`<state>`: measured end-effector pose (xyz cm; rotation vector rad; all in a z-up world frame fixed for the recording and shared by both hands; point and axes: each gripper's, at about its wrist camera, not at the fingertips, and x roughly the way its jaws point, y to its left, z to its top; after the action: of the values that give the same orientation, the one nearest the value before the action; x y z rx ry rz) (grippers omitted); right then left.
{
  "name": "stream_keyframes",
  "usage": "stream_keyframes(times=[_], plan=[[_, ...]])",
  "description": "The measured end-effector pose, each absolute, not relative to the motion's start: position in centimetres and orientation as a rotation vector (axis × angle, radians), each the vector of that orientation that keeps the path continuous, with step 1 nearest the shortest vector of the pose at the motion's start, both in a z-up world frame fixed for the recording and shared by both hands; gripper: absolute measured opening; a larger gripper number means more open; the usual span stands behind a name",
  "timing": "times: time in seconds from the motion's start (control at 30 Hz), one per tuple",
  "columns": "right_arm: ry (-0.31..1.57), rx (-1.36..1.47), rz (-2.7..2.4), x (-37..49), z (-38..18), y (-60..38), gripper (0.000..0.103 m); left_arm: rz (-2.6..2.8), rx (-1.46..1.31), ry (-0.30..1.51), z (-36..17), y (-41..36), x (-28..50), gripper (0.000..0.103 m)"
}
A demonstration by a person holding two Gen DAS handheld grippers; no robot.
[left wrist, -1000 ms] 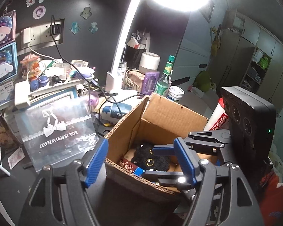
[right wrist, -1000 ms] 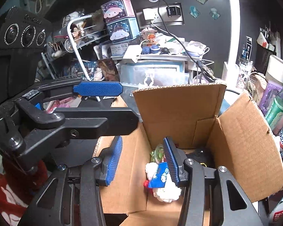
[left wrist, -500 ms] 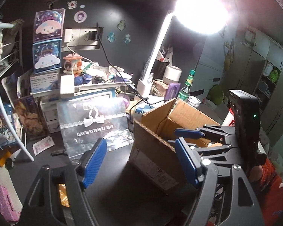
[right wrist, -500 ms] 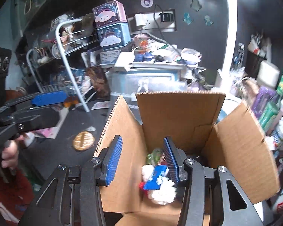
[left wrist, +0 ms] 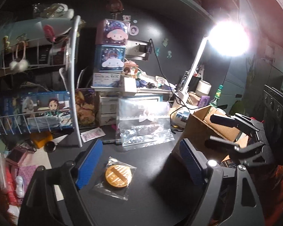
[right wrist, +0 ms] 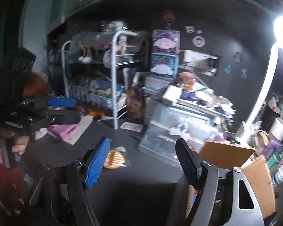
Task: Organize objects
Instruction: 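Move the right gripper back to the orange wrapped biscuit, then grasp the orange wrapped biscuit with the right gripper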
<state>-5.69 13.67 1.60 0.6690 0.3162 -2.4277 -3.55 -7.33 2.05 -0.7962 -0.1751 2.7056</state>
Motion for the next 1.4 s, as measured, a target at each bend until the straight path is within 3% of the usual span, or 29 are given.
stream_keyframes(times=[0.13, 0.4, 0.73, 0.87, 1.2, 1.37, 1.4], plan=[[0.334, 0.813, -2.241, -6.5, -2.3, 8.0, 0.08, 2.749, -0.841, -0.192, 0.3, -9.8, -2.5, 0.083], [0.116, 1.236, -2.001, -11.6, -13.0, 3.6, 0.08, 2.761, -0.928, -0.275, -3.4, -13.7, -1.4, 0.083], [0.025, 1.283, -2.061, -18.1, -15.5, 1.9, 0.081, 2.765, -0.952, -0.347, -5.1, -17.0, -1.6, 0.083], [0.061, 1.263, -2.034, -19.6, -15.5, -0.2, 0.089, 2.776, -0.961, -0.369, -5.3, -18.0, -1.8, 0.083], [0.453, 1.122, -2.118, -14.6, -15.7, -2.5, 0.089, 2.767, -0.977, -0.382, -5.8, -18.2, -2.3, 0.083], [0.465, 1.128, -2.144, -14.4, -16.3, -1.8, 0.087, 2.756, -0.967, -0.36, -5.4, -17.3, -2.3, 0.083], [0.458, 1.132, -2.14, -14.5, -16.5, -1.8, 0.082, 2.757, -0.965, -0.351, -5.2, -17.1, -2.2, 0.083]])
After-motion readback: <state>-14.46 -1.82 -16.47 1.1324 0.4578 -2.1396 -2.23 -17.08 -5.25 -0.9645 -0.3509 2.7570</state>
